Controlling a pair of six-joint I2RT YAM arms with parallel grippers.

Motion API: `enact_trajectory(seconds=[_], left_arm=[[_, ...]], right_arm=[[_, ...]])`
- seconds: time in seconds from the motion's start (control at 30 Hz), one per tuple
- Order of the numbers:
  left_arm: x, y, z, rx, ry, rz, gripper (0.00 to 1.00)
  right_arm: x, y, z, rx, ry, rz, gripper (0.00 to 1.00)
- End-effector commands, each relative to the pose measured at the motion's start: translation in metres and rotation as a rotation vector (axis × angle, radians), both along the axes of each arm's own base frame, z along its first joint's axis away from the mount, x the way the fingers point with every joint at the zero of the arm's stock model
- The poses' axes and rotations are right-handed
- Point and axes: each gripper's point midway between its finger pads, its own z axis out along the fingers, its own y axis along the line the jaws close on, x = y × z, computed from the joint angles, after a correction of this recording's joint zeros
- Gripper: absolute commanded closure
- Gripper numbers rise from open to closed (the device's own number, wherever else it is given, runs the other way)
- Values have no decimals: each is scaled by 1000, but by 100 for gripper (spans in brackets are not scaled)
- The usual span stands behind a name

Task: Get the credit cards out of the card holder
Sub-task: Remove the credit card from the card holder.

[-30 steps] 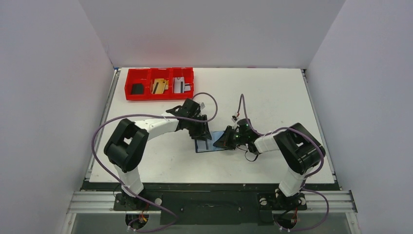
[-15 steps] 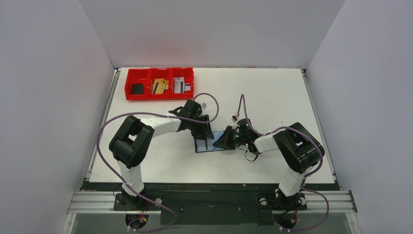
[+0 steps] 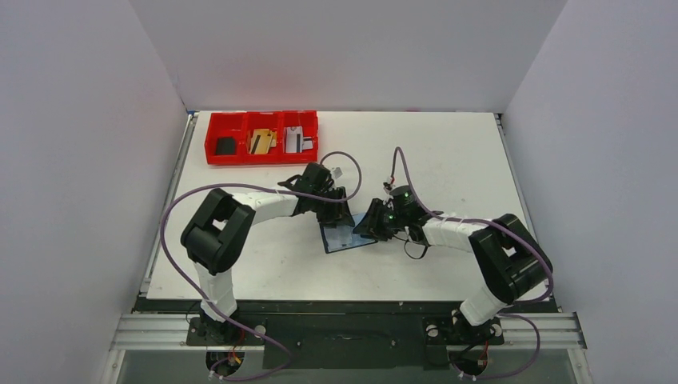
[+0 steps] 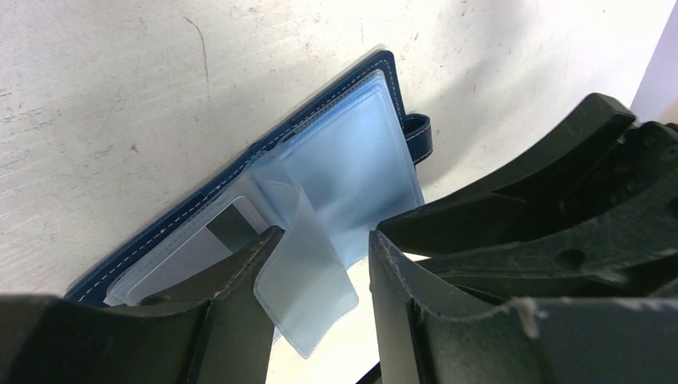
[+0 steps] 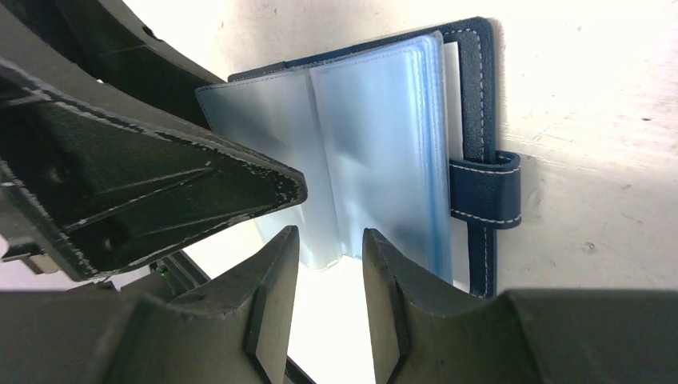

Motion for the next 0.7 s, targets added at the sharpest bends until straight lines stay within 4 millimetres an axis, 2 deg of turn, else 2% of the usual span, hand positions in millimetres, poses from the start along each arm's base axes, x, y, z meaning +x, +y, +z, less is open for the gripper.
enact_trajectory(seconds=[0.0, 0.17, 0.23, 0.47, 0.67], left_arm=[[10, -14, 13, -64, -37, -21, 60], [10, -22, 21, -80, -46, -34, 60], [9, -24, 25, -86, -50, -39, 60], [6, -34, 41, -102, -67, -57, 60], [5, -40, 40, -105, -62, -66, 60]], right_arm=[[11, -8, 23, -48, -75, -23, 67], [12, -19, 41, -69, -128, -50, 66], [7, -30, 40, -109, -119, -70, 66], [6, -59, 56, -159, -171, -131, 67], [7, -79, 61, -193, -188, -178, 66]])
